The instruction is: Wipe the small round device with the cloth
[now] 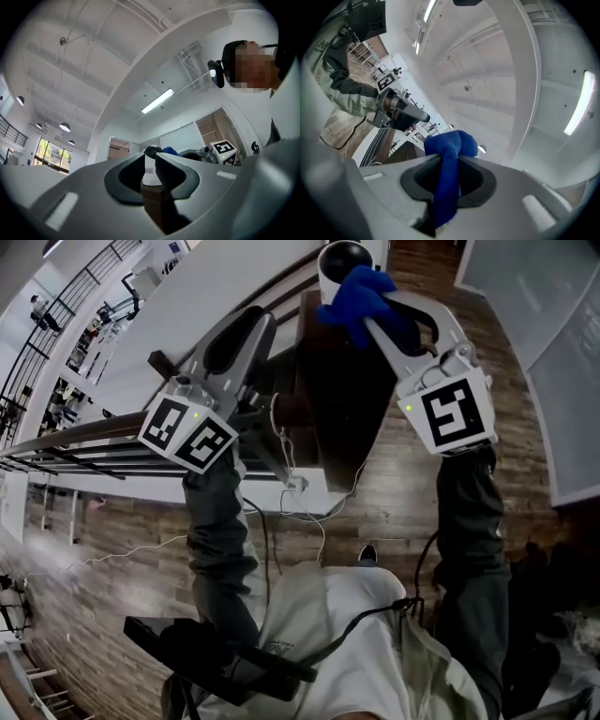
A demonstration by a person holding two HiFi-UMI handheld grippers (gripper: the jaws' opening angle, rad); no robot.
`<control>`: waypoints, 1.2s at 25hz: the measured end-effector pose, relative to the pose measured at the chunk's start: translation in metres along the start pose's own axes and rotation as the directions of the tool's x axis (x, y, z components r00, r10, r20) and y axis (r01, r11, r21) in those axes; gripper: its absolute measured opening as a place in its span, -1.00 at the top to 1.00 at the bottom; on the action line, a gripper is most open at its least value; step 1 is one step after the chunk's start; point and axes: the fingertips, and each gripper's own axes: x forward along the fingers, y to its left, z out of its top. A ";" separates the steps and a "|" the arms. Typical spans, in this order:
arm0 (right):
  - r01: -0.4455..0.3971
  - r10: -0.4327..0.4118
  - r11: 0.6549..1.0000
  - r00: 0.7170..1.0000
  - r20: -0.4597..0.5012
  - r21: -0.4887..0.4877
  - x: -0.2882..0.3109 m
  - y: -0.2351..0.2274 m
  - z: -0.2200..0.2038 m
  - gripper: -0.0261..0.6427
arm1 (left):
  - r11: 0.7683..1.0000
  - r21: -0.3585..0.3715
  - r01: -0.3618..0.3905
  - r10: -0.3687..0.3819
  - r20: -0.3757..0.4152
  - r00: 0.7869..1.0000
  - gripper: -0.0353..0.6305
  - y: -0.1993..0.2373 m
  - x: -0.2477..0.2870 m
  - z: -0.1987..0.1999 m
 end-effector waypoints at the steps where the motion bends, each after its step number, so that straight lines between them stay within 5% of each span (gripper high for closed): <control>1: -0.003 0.003 1.000 1.000 0.022 0.025 -0.002 -0.005 0.005 0.68 | 1.000 -0.002 0.006 -0.006 0.005 1.000 0.66 0.000 0.001 0.001; 4: 0.017 -0.025 0.993 0.997 0.070 0.119 -0.007 -0.041 0.026 0.68 | 1.000 -0.002 0.031 -0.031 0.007 0.999 0.57 -0.003 0.007 0.003; 8: -0.009 -0.004 0.994 0.994 0.112 0.112 0.007 -0.081 0.037 0.68 | 0.999 0.016 0.029 -0.029 -0.007 1.000 0.56 -0.005 0.015 -0.003; 12: -0.042 0.022 0.986 0.992 0.123 0.159 0.016 -0.068 0.018 0.68 | 1.000 0.003 0.017 -0.017 0.015 1.000 0.88 -0.011 0.015 -0.005; 23: -0.119 0.108 0.970 0.992 0.062 0.211 -0.005 -0.012 -0.022 0.68 | 1.000 -0.015 -0.002 0.002 0.018 1.000 0.88 -0.011 0.028 -0.009; 30: -0.057 0.039 0.982 0.994 0.101 0.182 0.007 -0.076 0.020 0.68 | 1.000 -0.021 0.007 -0.007 0.015 1.000 0.88 -0.019 0.033 -0.011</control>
